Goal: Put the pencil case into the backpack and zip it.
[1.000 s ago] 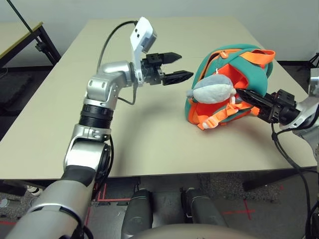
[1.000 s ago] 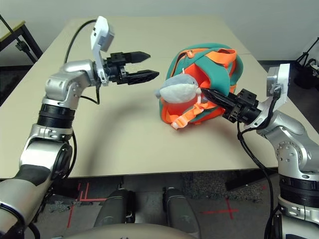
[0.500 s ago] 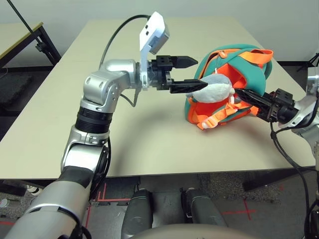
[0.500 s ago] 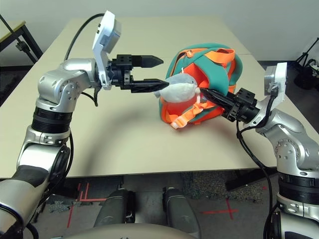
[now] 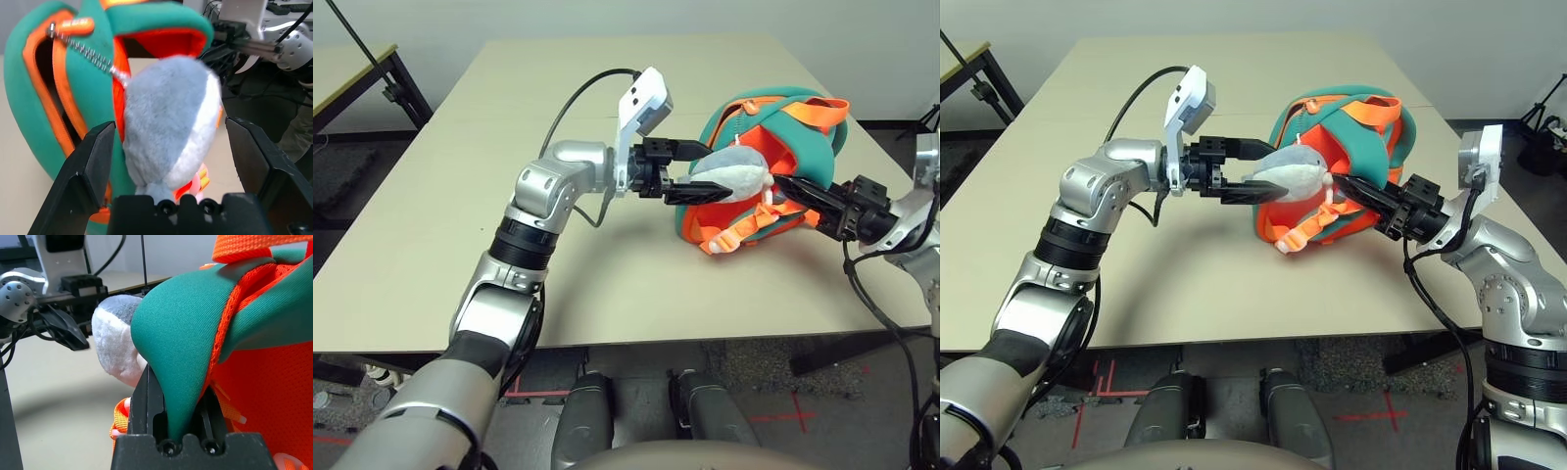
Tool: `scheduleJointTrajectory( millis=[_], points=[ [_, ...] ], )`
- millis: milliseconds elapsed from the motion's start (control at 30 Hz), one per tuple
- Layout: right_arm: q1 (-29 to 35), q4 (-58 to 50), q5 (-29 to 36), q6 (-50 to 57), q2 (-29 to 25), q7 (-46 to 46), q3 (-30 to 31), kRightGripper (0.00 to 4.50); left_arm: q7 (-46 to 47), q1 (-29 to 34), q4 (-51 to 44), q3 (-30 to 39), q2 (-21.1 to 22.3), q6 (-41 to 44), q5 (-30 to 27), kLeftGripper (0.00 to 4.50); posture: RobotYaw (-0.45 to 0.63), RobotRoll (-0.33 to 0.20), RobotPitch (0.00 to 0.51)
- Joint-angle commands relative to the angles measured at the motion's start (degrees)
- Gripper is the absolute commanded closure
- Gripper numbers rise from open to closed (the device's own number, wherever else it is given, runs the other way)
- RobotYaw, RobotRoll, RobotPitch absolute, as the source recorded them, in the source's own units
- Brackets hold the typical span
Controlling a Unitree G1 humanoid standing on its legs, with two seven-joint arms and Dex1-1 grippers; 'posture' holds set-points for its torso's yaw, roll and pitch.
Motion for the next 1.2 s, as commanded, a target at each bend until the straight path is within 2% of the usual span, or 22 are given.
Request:
scheduleJointTrajectory(
  millis=[33, 167, 200, 267, 333, 367, 767, 1000, 1200],
  points=[
    [0.1, -1.8, 0.5, -0.8, 0.3, 0.2, -0.2, 4.44, 0.3, -0.1, 1.6, -0.7, -0.6, -1.9, 1.6, 1.02, -0.01, 0.0, 0.057],
    [0.3, -2.0, 0.6, -0.8, 0.3, 0.0, -0.3, 4.44, -0.2, 0.4, 1.4, -0.9, -1.1, -1.4, 1.3, 2.58, -0.01, 0.0, 0.059],
    [0.4, -1.9, 0.5, -0.8, 0.3, 0.0, -0.3, 4.44, -0.1, 0.4, 1.8, -0.7, -1.1, -1.5, 1.4, 2.84, -0.01, 0.0, 0.059],
    [0.4, -1.9, 0.5, -0.8, 0.4, 0.0, -0.2, 4.44, -0.1, 0.3, 2.3, -0.5, -1.0, -1.9, 1.6, 3.69, -0.01, 0.0, 0.059],
    [0.3, -1.7, 0.4, -0.8, 0.4, 0.0, -0.1, 4.44, 0.1, -0.3, 3.2, 0.1, -0.6, -2.0, 1.6, 4.29, 0.0, 0.0, 0.056],
    [0.2, -1.6, 0.4, -0.8, 0.5, 0.1, 0.0, 4.44, 0.1, -0.8, 3.4, 0.6, -0.4, -1.8, 1.4, 4.42, 0.0, 0.0, 0.056],
    [-0.1, -1.0, 0.1, -0.7, 0.7, 0.2, 0.5, 4.44, 0.1, -2.7, 4.3, 4.3, 4.9, -2.3, 1.3, 4.44, 0.01, 0.0, 0.064],
    [-0.3, -0.7, -0.1, -0.5, 0.7, 0.7, 0.7, 4.44, -0.5, -1.5, 3.2, 4.5, 8.8, -1.7, 2.0, 4.44, 0.02, 0.0, 0.072],
    [-0.3, -0.7, 0.0, -0.3, 0.4, 0.8, 0.5, 4.44, -0.4, -1.2, 1.4, 6.1, 11.1, 0.9, 0.4, 4.44, 0.02, 0.0, 0.076]
  ],
)
